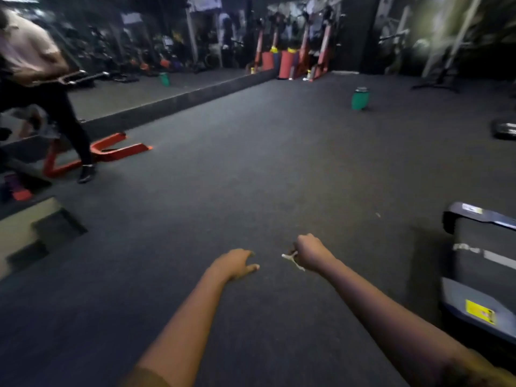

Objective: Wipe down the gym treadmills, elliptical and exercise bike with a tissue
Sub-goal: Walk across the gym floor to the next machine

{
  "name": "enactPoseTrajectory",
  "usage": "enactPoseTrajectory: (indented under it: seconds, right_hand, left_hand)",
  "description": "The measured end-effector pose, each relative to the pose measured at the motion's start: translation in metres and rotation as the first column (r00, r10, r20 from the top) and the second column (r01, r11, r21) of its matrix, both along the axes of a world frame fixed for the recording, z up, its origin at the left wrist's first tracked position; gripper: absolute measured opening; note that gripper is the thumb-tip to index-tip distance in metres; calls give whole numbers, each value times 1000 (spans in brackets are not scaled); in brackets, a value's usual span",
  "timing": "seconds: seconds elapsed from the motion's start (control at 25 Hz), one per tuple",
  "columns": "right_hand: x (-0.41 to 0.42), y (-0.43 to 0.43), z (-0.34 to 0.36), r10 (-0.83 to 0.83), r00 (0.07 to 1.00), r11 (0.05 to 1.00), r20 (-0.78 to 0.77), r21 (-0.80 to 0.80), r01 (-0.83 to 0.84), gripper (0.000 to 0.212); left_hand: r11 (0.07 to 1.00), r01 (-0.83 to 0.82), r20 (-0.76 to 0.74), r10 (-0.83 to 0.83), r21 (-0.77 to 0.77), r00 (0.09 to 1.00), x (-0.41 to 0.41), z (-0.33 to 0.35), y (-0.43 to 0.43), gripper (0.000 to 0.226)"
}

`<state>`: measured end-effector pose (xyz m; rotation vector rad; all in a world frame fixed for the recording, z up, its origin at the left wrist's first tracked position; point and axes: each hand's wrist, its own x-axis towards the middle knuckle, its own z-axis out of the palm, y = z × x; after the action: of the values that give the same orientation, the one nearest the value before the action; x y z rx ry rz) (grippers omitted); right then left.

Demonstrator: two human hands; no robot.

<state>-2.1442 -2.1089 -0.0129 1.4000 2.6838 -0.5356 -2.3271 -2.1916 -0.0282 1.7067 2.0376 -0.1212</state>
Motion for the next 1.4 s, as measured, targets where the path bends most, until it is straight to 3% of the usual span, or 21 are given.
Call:
enactPoseTrajectory:
  seconds: [0.16,0.32,0.6,0.84,1.16,1.4]
  right_hand:
    - [-9,89,3,-255,961,965,-106,39,260,28]
    - [-10,159,15,-459,837,873,-298,24,487,26]
    - [9,326,-7,-667,663,723,-339,-80,687,22]
    - [18,540,-19,-673,667,722,-318,-90,686,20]
    - [5,841,8,-582,768,805,-268,-59,590,22]
    - [-27,1083,8,-529,780,839,-334,-67,541,17]
  left_hand:
    - [982,179,4,-180,63,984,-28,14,129,55]
    - [920,366,-25,-367,140,930,-45,28,242,55]
    - [822,566,-39,-564,70,825,-37,23,443,53]
    - [838,546,-26,-546,7,838,-30,2,662,54]
    - [878,478,6,-478,26,878,-29,8,946,56]
    - [892,452,0,-452,28,892,-51,6,1174,55]
